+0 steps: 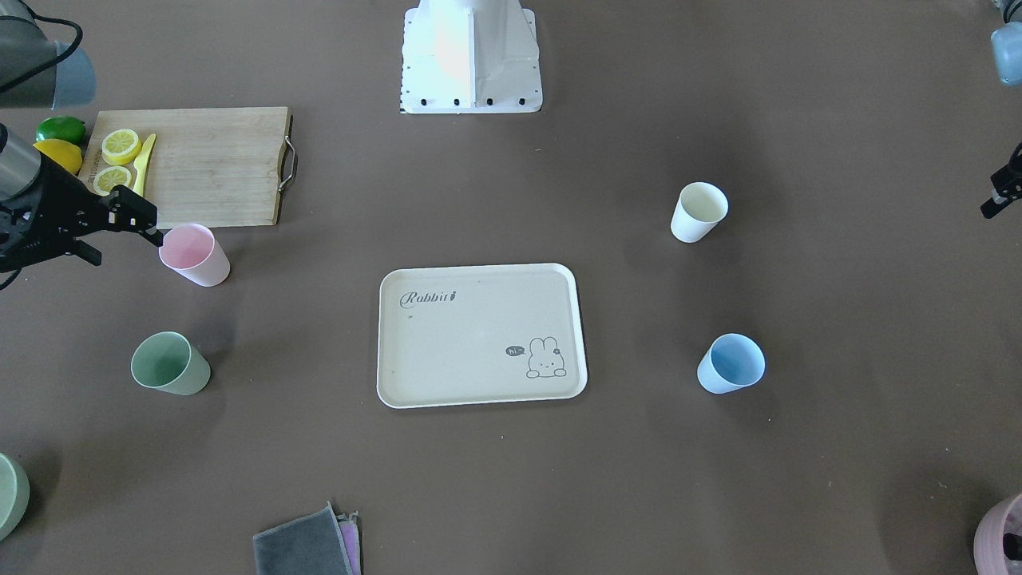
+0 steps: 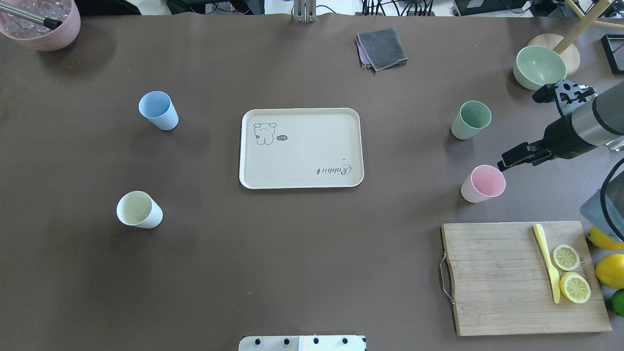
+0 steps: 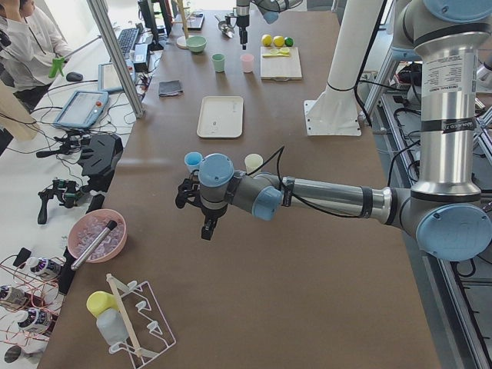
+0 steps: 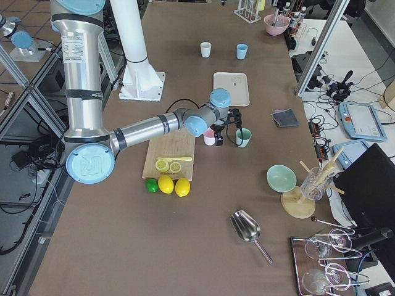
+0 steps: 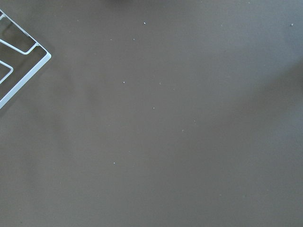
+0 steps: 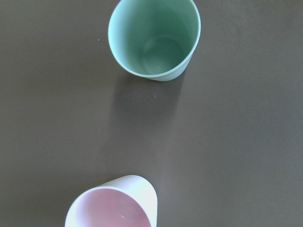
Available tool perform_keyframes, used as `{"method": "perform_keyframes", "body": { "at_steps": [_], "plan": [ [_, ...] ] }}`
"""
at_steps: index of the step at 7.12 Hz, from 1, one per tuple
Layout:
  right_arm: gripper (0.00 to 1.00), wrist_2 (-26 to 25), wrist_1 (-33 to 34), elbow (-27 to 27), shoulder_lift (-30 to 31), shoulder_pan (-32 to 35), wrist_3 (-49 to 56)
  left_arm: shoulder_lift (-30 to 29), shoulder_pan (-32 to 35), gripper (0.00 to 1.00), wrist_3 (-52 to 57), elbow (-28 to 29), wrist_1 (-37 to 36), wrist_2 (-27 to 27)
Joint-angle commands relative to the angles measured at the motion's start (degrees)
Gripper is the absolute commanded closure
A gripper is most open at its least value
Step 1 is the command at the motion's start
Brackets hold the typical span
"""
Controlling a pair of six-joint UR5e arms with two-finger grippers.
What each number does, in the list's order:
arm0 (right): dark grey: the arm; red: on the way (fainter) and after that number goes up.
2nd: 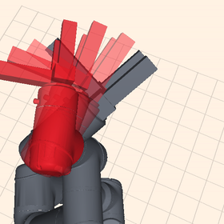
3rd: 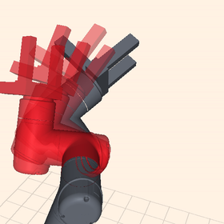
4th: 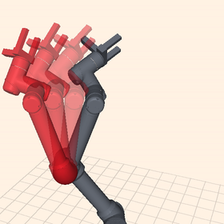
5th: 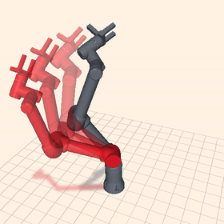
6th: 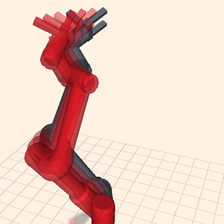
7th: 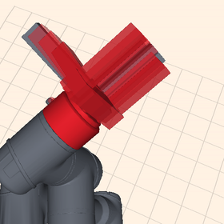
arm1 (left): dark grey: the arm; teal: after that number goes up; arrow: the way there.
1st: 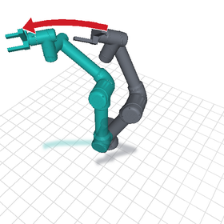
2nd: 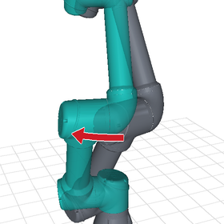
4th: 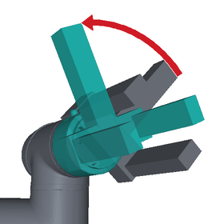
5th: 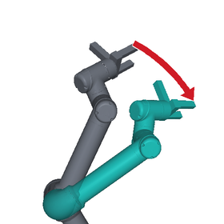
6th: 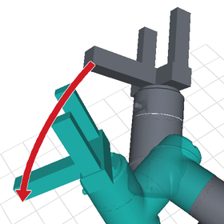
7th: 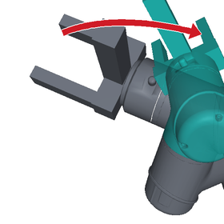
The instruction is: Place all cups on tray
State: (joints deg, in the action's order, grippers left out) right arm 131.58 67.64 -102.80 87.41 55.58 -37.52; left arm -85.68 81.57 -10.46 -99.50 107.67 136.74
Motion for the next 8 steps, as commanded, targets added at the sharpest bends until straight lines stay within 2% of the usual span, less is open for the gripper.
{"method": "perform_keyframes", "body": {
  "at_steps": [1,2,3,4,5,7,8],
  "plan": [
    [0.09,-0.3,-0.1,4.1,-2.8,-2.4,-0.5,0.1,0.1,0.02,-0.2,-0.1,0.5,-0.1],
    [0.18,-0.5,-0.1,5.1,-2.8,-2.8,-0.5,0.1,0.1,0.02,-0.4,-0.3,0.5,-0.2],
    [0.44,-0.4,-0.1,5.4,-2.8,-3.4,-0.5,0.0,0.1,0.02,-0.5,-0.3,0.4,-0.2],
    [0.99,-0.1,-0.1,5.5,-2.8,-3.4,-0.4,-0.1,-0.1,0.02,-0.5,-0.3,0.4,-0.2],
    [1.00,0.3,-0.1,5.2,-2.9,-3.4,-0.4,-0.4,-0.3,0.02,-2.4,-0.3,0.4,0.0],
    [1.00,3.3,0.5,3.8,-3.7,-3.1,-0.7,-2.2,-8.7,0.05,-15.8,-2.9,1.6,-0.6],
    [1.00,3.3,0.8,3.8,-5.7,-2.7,-2.3,-2.6,-11.8,0.07,-21.0,-4.3,3.8,-2.9]
  ]
}}
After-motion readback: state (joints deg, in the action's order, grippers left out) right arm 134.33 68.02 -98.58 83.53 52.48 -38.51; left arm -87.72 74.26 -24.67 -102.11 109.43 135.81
